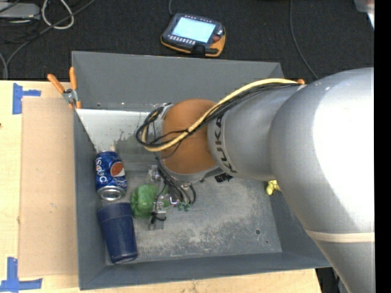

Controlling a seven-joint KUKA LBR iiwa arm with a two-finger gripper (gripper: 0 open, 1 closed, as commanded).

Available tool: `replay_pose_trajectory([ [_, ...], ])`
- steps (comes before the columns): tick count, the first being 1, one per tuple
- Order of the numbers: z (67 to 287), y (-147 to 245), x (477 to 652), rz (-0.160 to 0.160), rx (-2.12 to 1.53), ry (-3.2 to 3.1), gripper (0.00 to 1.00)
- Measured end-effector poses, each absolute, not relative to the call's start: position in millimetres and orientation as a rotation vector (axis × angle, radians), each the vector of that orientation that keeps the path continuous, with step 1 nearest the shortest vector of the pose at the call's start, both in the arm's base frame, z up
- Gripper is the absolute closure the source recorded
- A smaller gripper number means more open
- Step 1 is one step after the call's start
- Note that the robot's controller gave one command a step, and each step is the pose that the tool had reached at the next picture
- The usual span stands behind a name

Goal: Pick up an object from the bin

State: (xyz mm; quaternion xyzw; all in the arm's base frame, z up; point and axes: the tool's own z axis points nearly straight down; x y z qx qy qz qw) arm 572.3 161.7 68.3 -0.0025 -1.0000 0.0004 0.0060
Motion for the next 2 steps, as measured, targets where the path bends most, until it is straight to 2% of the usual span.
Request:
replay_pose_trajectory([
  [1, 70, 176, 595.3, -0.01, 0.304, -3.147, 0.0],
  [2, 70, 163, 574.2, -0.004, -0.005, -3.135, 1.0],
])
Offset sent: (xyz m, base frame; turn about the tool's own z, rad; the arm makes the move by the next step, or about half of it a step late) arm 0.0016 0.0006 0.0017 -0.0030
